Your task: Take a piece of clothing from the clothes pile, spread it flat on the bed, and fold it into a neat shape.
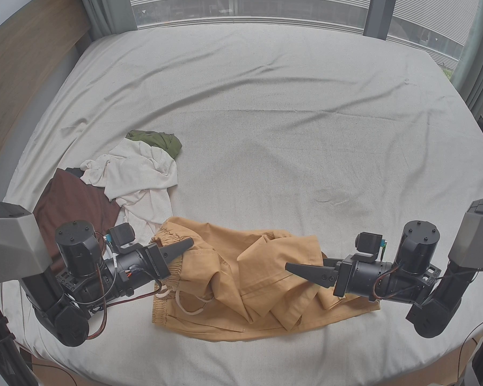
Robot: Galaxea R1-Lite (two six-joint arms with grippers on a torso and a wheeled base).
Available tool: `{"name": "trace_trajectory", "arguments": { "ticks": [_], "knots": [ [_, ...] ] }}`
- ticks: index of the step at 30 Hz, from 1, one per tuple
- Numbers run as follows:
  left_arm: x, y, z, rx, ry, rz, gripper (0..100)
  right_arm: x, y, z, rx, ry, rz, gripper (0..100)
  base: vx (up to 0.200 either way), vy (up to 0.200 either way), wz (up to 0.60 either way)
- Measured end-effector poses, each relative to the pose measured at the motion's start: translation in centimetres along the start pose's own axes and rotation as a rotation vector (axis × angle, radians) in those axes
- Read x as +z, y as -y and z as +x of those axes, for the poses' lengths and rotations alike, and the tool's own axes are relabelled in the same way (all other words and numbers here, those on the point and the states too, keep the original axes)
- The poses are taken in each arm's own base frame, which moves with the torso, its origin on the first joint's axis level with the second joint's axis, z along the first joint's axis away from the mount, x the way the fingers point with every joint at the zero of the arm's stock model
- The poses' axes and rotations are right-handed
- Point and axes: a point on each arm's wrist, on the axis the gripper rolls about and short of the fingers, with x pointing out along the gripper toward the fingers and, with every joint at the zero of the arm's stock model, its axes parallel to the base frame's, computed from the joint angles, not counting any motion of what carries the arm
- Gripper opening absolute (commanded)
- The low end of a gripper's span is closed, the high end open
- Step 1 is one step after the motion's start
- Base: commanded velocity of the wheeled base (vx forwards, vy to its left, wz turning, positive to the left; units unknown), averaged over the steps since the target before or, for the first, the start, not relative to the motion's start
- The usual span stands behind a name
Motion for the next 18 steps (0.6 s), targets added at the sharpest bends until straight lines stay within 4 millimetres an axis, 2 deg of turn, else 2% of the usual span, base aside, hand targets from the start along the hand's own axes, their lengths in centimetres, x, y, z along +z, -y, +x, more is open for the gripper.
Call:
{"name": "trace_trajectory", "arguments": {
  "ticks": [12, 13, 18],
  "knots": [
    [0.0, 0.0, 0.0, 0.000, 0.001, -0.001, 0, -1.5, 0.1, 0.9, 0.002, -0.050, -0.007, 100, 0.000, 0.000, 0.00],
    [0.0, 0.0, 0.0, 0.000, 0.001, -0.001, 0, -1.5, 0.1, 1.0, 0.002, -0.051, -0.008, 0, 0.000, 0.000, 0.00],
    [0.0, 0.0, 0.0, 0.000, 0.000, -0.001, 0, -1.6, 0.2, 1.1, 0.002, -0.054, -0.011, 0, 0.000, 0.000, 0.00]
  ]
}}
